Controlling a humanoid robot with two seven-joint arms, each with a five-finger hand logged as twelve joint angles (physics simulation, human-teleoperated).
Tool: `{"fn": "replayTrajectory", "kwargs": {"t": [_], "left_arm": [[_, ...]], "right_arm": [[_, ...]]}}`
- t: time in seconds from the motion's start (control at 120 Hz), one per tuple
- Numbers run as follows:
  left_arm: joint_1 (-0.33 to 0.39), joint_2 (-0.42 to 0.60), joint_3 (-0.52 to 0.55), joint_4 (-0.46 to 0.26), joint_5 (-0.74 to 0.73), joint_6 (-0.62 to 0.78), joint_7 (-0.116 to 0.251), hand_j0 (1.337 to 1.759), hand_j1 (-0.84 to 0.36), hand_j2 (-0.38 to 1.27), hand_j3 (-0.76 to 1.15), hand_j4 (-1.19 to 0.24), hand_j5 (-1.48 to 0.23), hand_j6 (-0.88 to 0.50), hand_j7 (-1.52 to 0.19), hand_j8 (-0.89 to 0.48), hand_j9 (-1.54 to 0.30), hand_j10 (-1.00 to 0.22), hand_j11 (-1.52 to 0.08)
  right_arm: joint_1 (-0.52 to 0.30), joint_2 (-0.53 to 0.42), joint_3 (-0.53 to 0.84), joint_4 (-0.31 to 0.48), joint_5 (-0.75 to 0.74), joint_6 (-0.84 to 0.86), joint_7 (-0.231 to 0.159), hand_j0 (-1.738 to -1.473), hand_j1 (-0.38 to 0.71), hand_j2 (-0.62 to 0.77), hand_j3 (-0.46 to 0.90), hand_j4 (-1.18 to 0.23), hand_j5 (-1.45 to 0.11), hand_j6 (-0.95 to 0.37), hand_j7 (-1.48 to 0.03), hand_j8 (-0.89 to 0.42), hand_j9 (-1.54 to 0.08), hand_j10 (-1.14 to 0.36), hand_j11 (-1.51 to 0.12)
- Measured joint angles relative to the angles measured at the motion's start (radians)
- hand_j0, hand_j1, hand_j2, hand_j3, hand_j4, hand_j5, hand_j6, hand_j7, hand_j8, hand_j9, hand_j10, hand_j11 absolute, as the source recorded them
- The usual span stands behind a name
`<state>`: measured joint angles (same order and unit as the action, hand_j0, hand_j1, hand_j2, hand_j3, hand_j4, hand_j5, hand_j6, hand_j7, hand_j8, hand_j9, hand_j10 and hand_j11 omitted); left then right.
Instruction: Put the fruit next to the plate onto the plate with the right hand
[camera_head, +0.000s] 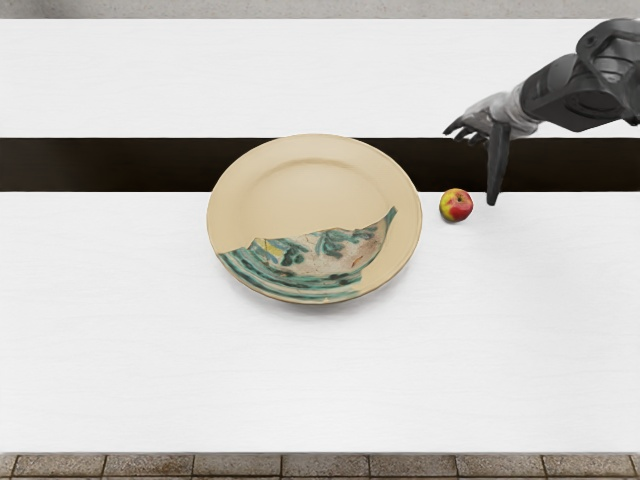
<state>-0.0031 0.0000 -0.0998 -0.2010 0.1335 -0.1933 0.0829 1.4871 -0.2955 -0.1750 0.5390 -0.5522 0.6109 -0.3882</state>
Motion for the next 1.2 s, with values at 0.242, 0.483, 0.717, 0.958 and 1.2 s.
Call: {"fn": "replayTrajectory", "kwargs": {"t": [0.242,0.483,0.717,0.958,1.2], "left_arm": [[0.000,0.000,0.000,0.000,0.000,0.000,0.000,1.658,0.35,0.00,0.00,0.00,0.00,0.00,0.00,0.00,0.00,0.00,0.00],[0.000,0.000,0.000,0.000,0.000,0.000,0.000,1.658,0.35,0.00,0.00,0.00,0.00,0.00,0.00,0.00,0.00,0.00,0.00],[0.000,0.000,0.000,0.000,0.000,0.000,0.000,1.658,0.35,0.00,0.00,0.00,0.00,0.00,0.00,0.00,0.00,0.00,0.00],[0.000,0.000,0.000,0.000,0.000,0.000,0.000,1.658,0.35,0.00,0.00,0.00,0.00,0.00,0.00,0.00,0.00,0.00,0.00],[0.000,0.000,0.000,0.000,0.000,0.000,0.000,1.658,0.35,0.00,0.00,0.00,0.00,0.00,0.00,0.00,0.00,0.00,0.00]], "right_arm": [[-0.010,0.002,-0.024,0.090,-0.109,-0.048,-0.012,-1.658,-0.30,-0.01,0.00,-0.05,-0.06,-0.05,-0.06,-0.05,-0.06,-0.05,-0.06],[-0.009,-0.149,-0.041,0.445,-0.131,-0.364,-0.109,-1.658,-0.28,-0.01,0.00,-0.06,-0.08,-0.06,-0.08,-0.06,-0.08,-0.06,-0.08],[-0.050,-0.146,-0.056,0.499,-0.141,-0.515,-0.135,-1.658,-0.15,-0.03,0.00,-0.17,-0.21,-0.17,-0.21,-0.17,-0.21,-0.16,-0.21],[-0.078,-0.117,-0.075,0.503,-0.171,-0.621,-0.138,-1.658,-0.07,-0.04,0.00,-0.23,-0.30,-0.24,-0.30,-0.23,-0.30,-0.23,-0.30],[-0.088,-0.066,-0.149,0.501,-0.191,-0.742,-0.160,-1.658,-0.06,-0.05,0.00,-0.25,-0.32,-0.25,-0.32,-0.25,-0.32,-0.25,-0.32]]}}
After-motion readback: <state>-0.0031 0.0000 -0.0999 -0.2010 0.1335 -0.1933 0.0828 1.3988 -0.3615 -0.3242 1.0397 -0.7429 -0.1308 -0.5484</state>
